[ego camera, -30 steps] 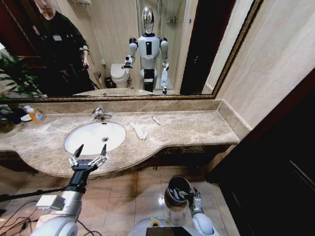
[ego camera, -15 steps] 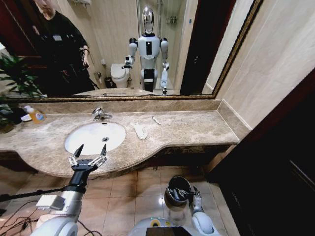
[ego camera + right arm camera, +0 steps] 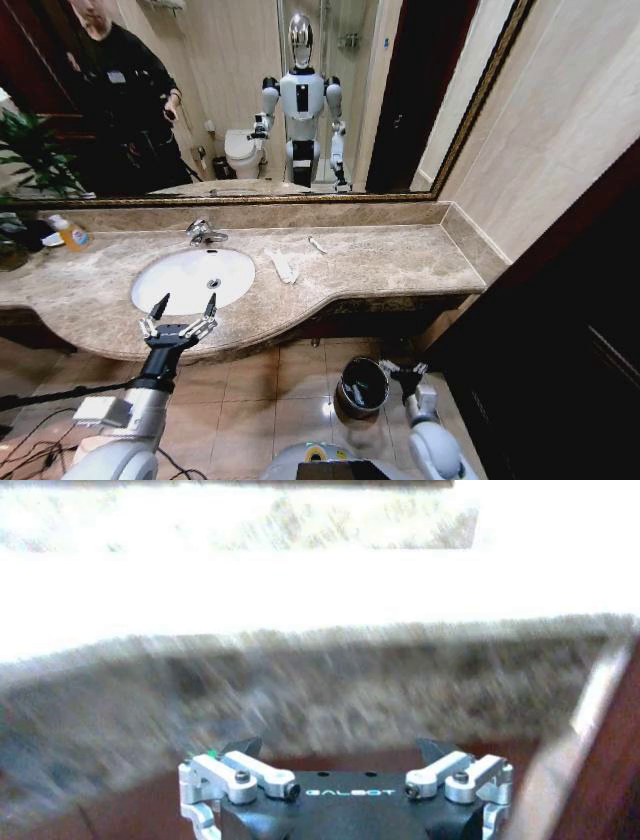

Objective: Pick up the trash from the sink and place it in the trash bin.

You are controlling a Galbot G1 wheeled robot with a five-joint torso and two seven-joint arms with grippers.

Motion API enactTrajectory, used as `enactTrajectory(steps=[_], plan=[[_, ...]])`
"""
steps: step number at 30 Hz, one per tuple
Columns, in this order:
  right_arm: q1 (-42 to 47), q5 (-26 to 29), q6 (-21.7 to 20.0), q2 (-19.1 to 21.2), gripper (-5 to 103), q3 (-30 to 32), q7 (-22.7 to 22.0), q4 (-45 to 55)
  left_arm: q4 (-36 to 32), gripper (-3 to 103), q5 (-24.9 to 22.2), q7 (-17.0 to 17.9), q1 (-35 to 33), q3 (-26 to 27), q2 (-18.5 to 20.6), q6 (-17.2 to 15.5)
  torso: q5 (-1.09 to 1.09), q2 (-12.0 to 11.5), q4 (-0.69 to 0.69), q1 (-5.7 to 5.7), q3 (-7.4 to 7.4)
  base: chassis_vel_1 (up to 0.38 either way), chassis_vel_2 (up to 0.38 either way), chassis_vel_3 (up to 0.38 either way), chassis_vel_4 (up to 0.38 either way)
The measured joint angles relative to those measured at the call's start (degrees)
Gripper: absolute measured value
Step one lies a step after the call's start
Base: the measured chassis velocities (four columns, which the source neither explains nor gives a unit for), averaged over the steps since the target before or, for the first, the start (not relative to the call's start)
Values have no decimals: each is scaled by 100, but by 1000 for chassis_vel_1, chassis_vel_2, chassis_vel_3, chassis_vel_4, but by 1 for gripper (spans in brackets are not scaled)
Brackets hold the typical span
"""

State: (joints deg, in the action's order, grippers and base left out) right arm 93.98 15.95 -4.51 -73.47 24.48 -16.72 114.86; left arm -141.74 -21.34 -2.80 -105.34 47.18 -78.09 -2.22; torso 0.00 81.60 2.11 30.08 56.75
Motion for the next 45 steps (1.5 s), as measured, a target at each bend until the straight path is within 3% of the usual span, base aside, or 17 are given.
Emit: enactTrajectory(steps=[5, 8, 13, 23, 35, 45], plan=[[-187, 10, -494, 118, 100, -247, 119, 810, 0, 100, 0, 0, 0, -1, 0, 0, -1, 0, -1, 0, 0, 0, 0, 0, 0], [-674, -72, -719, 255, 100, -410, 482, 913, 0, 100, 0, 0, 0, 0, 0, 0, 0, 0, 0, 0, 0, 0, 0, 0, 0], [-1532, 123, -986, 372, 100, -591, 858, 539, 0, 100, 0, 0, 0, 0, 0, 0, 0, 0, 0, 0, 0, 0, 0, 0, 0], [-3245, 917, -1535, 433, 100, -1346, 854, -253, 0, 100, 0, 0, 0, -1, 0, 0, -1, -2, 1, 0, 1, 0, 0, 0, 0], [-4818, 1247, -1560, 26, 100, -2430, 847, -1659, 0, 100, 0, 0, 0, -1, 0, 0, -1, -1, 1, 1, 1, 0, 0, 0, 0], [-5186, 1440, -1601, -370, 100, -2873, 723, -1994, 0, 100, 0, 0, 0, 0, 0, 0, -2, 0, 0, 0, 0, 0, 0, 0, 0]])
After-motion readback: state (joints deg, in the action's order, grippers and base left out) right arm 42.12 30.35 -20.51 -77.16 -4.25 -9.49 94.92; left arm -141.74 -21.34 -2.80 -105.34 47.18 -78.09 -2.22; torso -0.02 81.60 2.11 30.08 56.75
